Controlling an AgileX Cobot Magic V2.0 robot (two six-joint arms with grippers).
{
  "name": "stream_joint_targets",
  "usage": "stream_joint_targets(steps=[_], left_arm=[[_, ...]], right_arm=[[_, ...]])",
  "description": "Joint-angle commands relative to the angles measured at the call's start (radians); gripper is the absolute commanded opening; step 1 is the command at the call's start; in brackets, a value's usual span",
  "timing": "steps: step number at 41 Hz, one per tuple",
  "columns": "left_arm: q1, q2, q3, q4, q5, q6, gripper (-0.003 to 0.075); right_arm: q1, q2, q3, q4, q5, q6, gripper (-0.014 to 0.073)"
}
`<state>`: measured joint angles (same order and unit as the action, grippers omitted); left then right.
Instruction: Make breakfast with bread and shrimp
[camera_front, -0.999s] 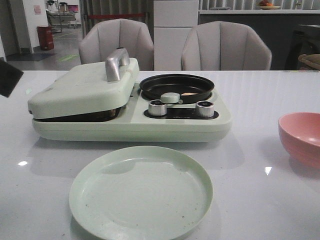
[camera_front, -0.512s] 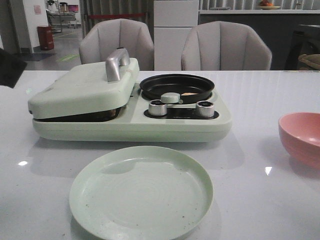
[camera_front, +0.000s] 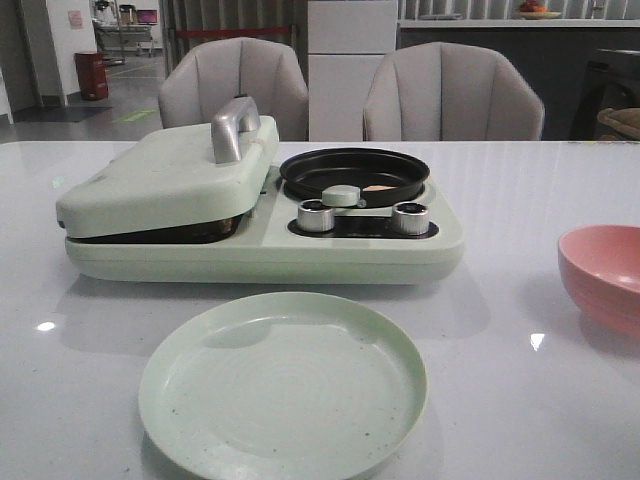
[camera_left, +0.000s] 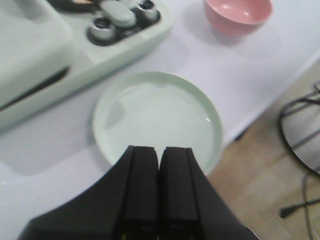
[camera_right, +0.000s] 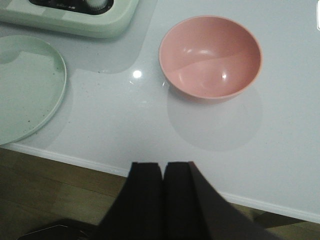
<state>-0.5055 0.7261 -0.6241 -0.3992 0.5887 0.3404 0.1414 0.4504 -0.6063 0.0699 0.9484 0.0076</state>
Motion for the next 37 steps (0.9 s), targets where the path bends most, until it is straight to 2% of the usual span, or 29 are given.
stream_joint_targets(steps=[1,7,16,19,22,24,28,37], left_arm=[[0.11,-0.121,0.022,0.027,-0.121,-0.001,0.0101],[0.299,-0.331,0.137,0.057,-0.22,-0.001,0.0101],[0.465,-0.551,0.26,0.08,-0.252,-0.015,0.0102],[0.483,-0.618,0.3,0.182,-0.252,-0.115,0.0102],[0.488,-0.684,0.355,0.361,-0.252,-0.308,0.0102],[0.492,-0.71,0.393,0.425,-0.255,-0.388,0.0102],[0.506,-0.74,0.471,0.43,-0.304,-0.39,0.0102],[0.509,-0.748,0.636,0.409,-0.564,-0.392,0.0102]], right_arm=[[-0.001,0.003,-0.026,-0.006,-0.068,-0.001,0.0043],[-0.001,0.003,-0.026,-0.006,-0.068,-0.001,0.0043],[-0.001,0.003,-0.026,-0.006,-0.068,-0.001,0.0043],[-0.001,0.003,-0.026,-0.006,-0.068,-0.001,0.0043],[-0.001,0.003,-0.026,-0.006,-0.068,-0.001,0.0043],[-0.001,0.003,-0.026,-0.006,-0.068,-0.001,0.0043],[-0.001,0.003,-0.026,-0.006,-0.068,-0.001,0.0043],[-0.001,0.003,-0.026,-0.006,-0.068,-0.001,0.0043]])
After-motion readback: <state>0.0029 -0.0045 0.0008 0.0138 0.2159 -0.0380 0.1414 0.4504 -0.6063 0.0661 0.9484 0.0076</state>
